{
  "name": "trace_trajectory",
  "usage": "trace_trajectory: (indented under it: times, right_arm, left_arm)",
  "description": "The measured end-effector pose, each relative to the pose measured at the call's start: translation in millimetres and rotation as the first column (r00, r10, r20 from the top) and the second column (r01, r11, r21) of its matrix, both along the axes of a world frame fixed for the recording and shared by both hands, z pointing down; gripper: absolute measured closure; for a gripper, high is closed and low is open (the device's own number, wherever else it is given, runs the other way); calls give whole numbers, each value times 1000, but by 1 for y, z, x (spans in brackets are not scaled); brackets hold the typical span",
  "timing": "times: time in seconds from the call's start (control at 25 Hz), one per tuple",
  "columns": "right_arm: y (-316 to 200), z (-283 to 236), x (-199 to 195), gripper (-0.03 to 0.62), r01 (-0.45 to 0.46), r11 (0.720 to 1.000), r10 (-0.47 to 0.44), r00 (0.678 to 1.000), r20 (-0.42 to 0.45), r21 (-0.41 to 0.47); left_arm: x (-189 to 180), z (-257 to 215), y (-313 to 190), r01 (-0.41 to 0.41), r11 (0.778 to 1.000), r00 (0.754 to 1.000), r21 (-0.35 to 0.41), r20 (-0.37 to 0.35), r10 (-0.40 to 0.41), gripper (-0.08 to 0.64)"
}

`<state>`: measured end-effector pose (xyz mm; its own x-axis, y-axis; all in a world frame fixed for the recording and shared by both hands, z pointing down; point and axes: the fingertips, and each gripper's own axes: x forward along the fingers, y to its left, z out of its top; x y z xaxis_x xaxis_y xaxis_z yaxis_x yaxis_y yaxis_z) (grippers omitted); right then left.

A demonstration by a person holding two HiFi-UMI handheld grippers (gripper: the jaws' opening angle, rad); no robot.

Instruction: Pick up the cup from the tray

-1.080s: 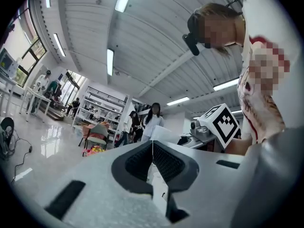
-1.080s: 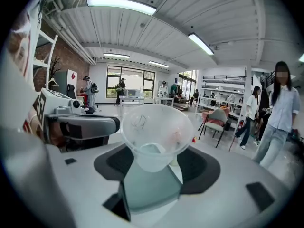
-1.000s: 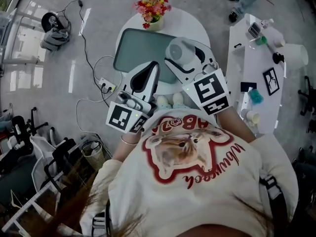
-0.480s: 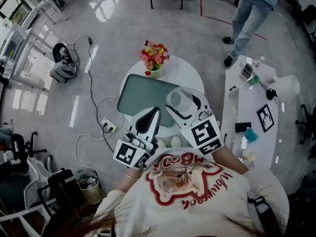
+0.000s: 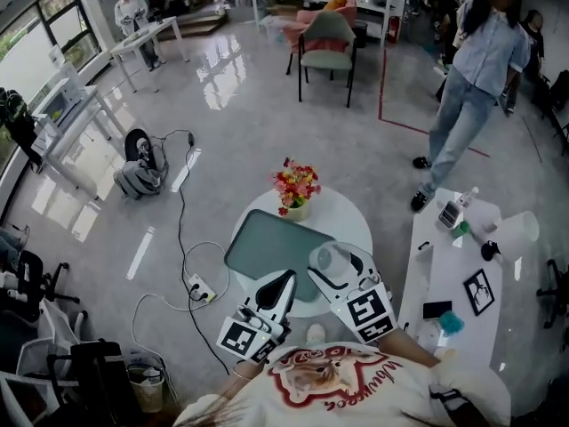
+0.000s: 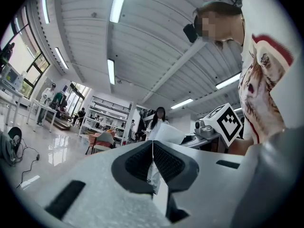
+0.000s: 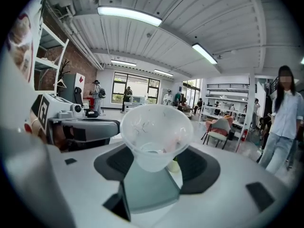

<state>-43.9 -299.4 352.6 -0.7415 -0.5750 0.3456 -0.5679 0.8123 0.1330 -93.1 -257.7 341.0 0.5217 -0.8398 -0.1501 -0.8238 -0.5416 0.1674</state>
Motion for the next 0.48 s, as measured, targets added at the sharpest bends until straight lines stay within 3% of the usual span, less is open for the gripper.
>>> trace_trajectory:
  times: [0.24,0.48]
  right_arm:
    - [33,-8,0,298,-21,1000,21,1000,18,14]
    - [100,-7,-4,298,-55,998,55,998,36,-8]
  left_arm:
    - [2,-4,37,-20,1000,1000,12,-3,20,545]
    - [2,-3,103,-59,998,998,-5,-6,59,545]
